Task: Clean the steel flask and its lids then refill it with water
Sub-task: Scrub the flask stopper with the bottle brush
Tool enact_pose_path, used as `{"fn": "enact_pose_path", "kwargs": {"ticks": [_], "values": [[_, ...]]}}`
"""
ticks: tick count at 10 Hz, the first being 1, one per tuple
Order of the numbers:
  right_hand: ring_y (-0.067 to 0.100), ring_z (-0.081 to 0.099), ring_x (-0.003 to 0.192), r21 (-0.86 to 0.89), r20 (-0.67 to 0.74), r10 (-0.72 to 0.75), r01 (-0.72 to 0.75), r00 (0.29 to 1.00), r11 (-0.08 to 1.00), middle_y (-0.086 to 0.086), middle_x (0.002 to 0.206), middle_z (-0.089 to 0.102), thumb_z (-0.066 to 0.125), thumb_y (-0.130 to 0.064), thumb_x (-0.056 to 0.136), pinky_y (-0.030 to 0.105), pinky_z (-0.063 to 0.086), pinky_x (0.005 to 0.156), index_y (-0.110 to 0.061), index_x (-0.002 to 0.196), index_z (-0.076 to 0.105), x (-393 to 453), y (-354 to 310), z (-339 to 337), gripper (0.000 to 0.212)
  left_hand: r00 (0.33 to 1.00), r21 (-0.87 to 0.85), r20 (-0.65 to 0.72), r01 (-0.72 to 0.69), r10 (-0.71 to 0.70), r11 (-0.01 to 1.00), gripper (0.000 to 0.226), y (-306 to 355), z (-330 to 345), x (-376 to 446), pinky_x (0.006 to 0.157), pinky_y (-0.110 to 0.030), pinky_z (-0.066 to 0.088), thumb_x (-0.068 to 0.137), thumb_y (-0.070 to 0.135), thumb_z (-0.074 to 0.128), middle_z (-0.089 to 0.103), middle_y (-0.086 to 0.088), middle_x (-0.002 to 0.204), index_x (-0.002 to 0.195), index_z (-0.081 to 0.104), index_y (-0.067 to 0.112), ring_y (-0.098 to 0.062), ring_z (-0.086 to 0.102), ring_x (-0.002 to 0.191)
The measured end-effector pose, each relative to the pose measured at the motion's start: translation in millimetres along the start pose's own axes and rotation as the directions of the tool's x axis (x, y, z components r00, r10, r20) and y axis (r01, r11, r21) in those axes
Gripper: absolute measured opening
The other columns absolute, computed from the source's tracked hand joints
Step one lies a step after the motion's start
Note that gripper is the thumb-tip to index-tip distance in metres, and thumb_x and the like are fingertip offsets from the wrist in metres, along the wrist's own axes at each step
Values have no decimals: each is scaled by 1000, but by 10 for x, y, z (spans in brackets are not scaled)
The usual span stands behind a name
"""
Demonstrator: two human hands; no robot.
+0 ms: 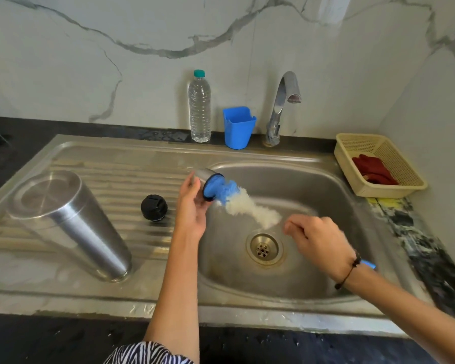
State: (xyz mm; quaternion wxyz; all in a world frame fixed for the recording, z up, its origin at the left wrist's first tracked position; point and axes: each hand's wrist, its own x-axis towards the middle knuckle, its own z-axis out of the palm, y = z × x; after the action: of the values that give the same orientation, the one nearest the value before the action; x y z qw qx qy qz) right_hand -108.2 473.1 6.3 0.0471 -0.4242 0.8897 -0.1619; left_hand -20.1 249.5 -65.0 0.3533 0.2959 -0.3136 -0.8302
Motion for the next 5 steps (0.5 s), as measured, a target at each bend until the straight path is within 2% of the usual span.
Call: {"fn": "enact_pose_path", "kwargs": {"ticks": [1,2,3,4,5], "values": [[28,53,42,-484,-310,-341,162,887,860,2,56,54,61,1,74,23,28,39,-14,79,64,-23,88,-96,16,987,128,8,157,-160,979,22,108,-21,1,87,-37,51,98,28,51,64,-12,105,118,50,19,-21,64,95],[23,45,42,-593,-295,-495,250,817,765,2,55,46,46,5,71,24,21,40,-13,74,62,4,113,-150,24,980,236,-29,199,-197,951,35,198,49,35,70,-29,55,93,39,54,66,-12,110,116,51,14,-20,66,98],[21,56,53,-144,-33,-63,58,997,988,-5,61,56,47,-11,91,27,36,46,-23,81,64,33,-2,-146,24,990,44,-2,138,-138,989,44,202,122,28,74,-31,58,91,35,58,66,-16,110,118,57,0,-21,66,97],[8,28,35,667,557,80,-503,827,550,-5,46,40,39,-14,99,14,20,36,-15,71,59,28,-107,-160,34,997,-195,36,72,-66,978,25,150,155,-30,97,-43,49,92,35,57,62,-10,88,86,59,11,-22,62,90],[13,31,41,638,543,86,-477,836,604,-1,51,44,38,-14,98,19,22,39,-15,74,60,34,-64,-112,32,999,-279,49,14,0,960,30,108,166,-72,102,-49,44,89,35,61,55,-7,82,69,50,15,-23,57,90]]}}
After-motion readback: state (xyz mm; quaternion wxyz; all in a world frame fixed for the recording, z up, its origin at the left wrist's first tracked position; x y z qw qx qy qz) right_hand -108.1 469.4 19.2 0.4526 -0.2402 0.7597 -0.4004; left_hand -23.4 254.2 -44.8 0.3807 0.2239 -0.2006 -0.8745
